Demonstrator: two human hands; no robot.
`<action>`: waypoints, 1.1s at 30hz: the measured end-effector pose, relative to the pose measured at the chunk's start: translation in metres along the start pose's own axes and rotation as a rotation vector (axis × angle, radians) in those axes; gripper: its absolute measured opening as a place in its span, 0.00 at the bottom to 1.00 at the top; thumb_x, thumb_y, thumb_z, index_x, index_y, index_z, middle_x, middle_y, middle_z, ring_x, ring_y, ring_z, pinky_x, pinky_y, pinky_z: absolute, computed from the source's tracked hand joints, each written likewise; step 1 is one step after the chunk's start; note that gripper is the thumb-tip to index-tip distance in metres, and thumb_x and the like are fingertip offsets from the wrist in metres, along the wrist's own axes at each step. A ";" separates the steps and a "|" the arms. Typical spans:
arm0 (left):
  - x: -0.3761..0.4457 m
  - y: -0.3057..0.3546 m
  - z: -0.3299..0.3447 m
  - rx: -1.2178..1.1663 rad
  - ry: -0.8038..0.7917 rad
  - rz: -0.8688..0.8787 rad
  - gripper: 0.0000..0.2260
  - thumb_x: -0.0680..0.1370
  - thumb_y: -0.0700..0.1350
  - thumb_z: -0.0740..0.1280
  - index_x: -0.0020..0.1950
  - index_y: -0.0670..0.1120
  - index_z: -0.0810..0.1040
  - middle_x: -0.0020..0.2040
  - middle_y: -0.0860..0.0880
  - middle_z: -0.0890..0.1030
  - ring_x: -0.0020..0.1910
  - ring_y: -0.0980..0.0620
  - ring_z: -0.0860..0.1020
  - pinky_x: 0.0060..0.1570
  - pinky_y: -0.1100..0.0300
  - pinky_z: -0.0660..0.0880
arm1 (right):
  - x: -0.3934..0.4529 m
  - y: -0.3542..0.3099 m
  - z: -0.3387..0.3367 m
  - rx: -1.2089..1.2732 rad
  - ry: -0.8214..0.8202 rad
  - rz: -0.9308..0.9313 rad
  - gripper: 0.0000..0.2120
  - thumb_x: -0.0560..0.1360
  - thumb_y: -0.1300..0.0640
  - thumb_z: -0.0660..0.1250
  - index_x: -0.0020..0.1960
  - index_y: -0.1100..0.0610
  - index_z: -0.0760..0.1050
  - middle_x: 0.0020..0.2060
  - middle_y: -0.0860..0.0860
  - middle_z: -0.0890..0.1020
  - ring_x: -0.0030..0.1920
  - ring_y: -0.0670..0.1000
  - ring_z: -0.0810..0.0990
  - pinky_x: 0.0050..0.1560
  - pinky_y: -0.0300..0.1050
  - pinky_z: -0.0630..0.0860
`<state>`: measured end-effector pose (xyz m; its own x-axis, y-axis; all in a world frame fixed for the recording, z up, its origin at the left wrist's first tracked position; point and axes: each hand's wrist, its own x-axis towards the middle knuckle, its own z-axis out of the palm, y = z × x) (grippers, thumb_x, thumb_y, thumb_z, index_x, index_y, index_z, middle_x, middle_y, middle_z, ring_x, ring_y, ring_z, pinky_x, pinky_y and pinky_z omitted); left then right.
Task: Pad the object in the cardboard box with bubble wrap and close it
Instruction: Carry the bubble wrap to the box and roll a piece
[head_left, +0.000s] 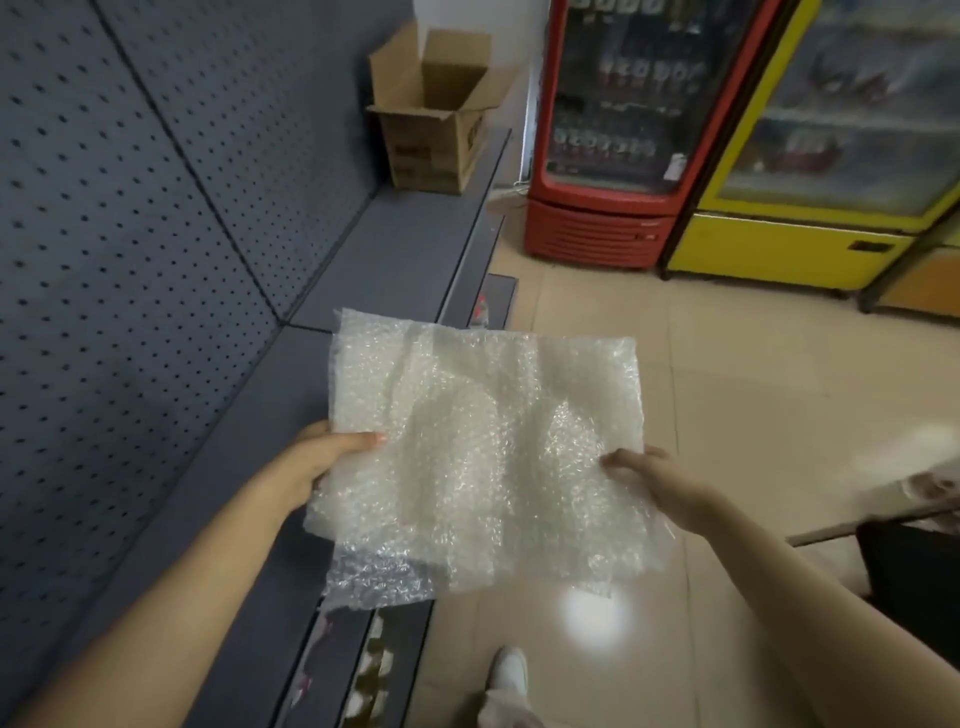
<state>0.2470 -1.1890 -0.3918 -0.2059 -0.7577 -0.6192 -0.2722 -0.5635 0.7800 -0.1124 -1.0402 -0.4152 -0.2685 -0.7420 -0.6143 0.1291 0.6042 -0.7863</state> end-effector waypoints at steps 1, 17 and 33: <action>0.007 0.009 0.012 0.020 -0.019 0.004 0.21 0.69 0.41 0.75 0.60 0.41 0.77 0.52 0.42 0.83 0.48 0.44 0.82 0.44 0.55 0.78 | 0.002 0.000 -0.010 0.010 0.026 0.005 0.05 0.73 0.61 0.70 0.47 0.61 0.76 0.36 0.53 0.81 0.33 0.51 0.80 0.32 0.41 0.77; 0.118 0.108 0.134 0.139 -0.219 0.069 0.38 0.57 0.49 0.80 0.64 0.42 0.74 0.56 0.42 0.82 0.53 0.42 0.82 0.60 0.43 0.76 | 0.069 -0.024 -0.112 -0.010 0.318 -0.037 0.15 0.71 0.56 0.73 0.55 0.61 0.76 0.44 0.57 0.84 0.39 0.54 0.83 0.35 0.41 0.79; 0.263 0.229 0.225 0.166 -0.131 0.264 0.22 0.71 0.37 0.74 0.63 0.43 0.72 0.53 0.48 0.80 0.51 0.48 0.79 0.50 0.54 0.76 | 0.202 -0.119 -0.176 0.119 0.498 -0.063 0.14 0.71 0.60 0.73 0.55 0.60 0.77 0.41 0.54 0.83 0.36 0.52 0.82 0.28 0.35 0.77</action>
<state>-0.0806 -1.4435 -0.3964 -0.4058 -0.8154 -0.4128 -0.3406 -0.2842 0.8962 -0.3503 -1.2108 -0.4337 -0.6976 -0.5303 -0.4818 0.1977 0.5038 -0.8409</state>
